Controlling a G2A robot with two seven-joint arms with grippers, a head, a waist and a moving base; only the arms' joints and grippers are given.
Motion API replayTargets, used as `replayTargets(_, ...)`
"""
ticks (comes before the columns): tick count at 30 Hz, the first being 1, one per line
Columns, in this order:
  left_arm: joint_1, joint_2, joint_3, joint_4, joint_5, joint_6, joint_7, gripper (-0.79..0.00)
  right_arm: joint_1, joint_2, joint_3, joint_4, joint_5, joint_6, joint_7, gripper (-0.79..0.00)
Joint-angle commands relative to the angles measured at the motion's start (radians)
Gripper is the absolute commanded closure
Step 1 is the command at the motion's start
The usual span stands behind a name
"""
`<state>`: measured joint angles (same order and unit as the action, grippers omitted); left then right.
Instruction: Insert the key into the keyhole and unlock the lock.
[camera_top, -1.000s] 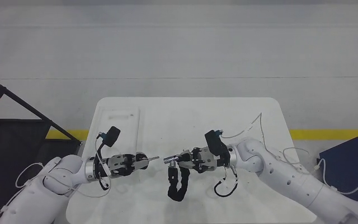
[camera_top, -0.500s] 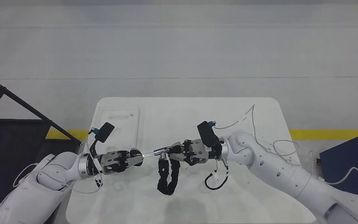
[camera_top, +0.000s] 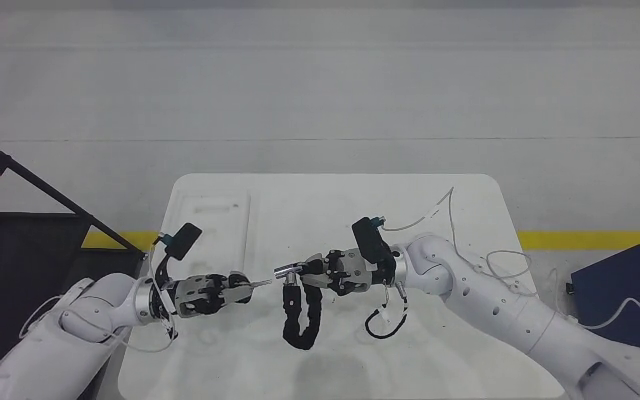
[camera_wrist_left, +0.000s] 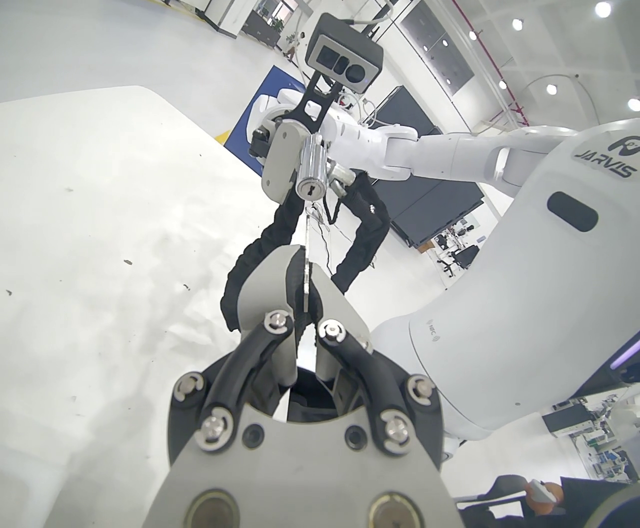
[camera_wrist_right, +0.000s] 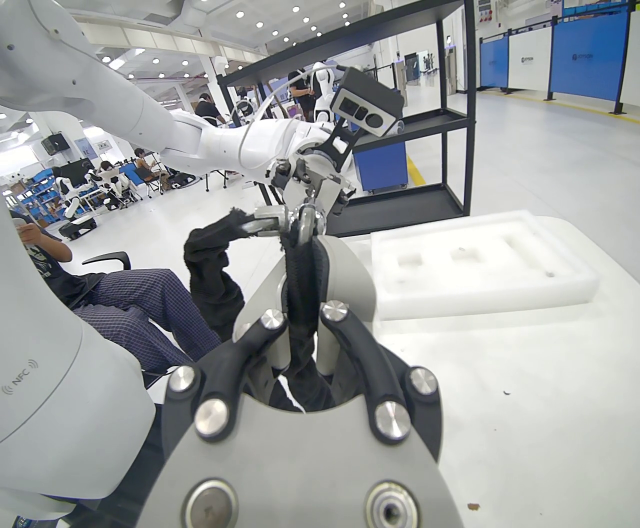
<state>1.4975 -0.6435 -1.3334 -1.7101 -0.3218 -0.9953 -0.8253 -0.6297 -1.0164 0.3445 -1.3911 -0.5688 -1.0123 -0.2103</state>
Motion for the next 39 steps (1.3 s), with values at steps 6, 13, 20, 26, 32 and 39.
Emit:
replayTargets(6, -0.012, -0.006, 0.045, 0.043, -0.067, -0.017, 0.018, 0.000, 0.000, 0.000, 0.000, 0.000, 0.000, 0.000, 0.000, 0.000)
replayTargets(13, -0.036, -0.010, 0.082, 0.049, -0.124, -0.017, 0.017, 0.000, 0.000, 0.000, 0.000, 0.000, 0.000, 0.000, 0.000, 0.000)
replayTargets(20, -0.071, -0.012, 0.107, 0.071, -0.128, -0.017, 0.017, 0.000, 0.000, 0.000, 0.000, 0.000, 0.000, 0.000, 0.000, 0.000)
replayTargets(26, -0.088, -0.017, 0.112, 0.073, -0.110, -0.017, 0.017, 0.000, 0.000, 0.000, 0.000, 0.000, 0.000, 0.000, 0.000, 0.000)
replayTargets(32, -0.083, -0.024, 0.108, 0.062, -0.071, -0.017, 0.018, 0.000, 0.000, 0.000, 0.000, 0.000, 0.000, 0.000, 0.000, 0.000)
replayTargets(39, -0.074, -0.033, 0.099, 0.053, -0.067, -0.017, 0.017, 0.000, 0.000, 0.000, 0.000, 0.000, 0.000, 0.000, 0.000, 0.000)
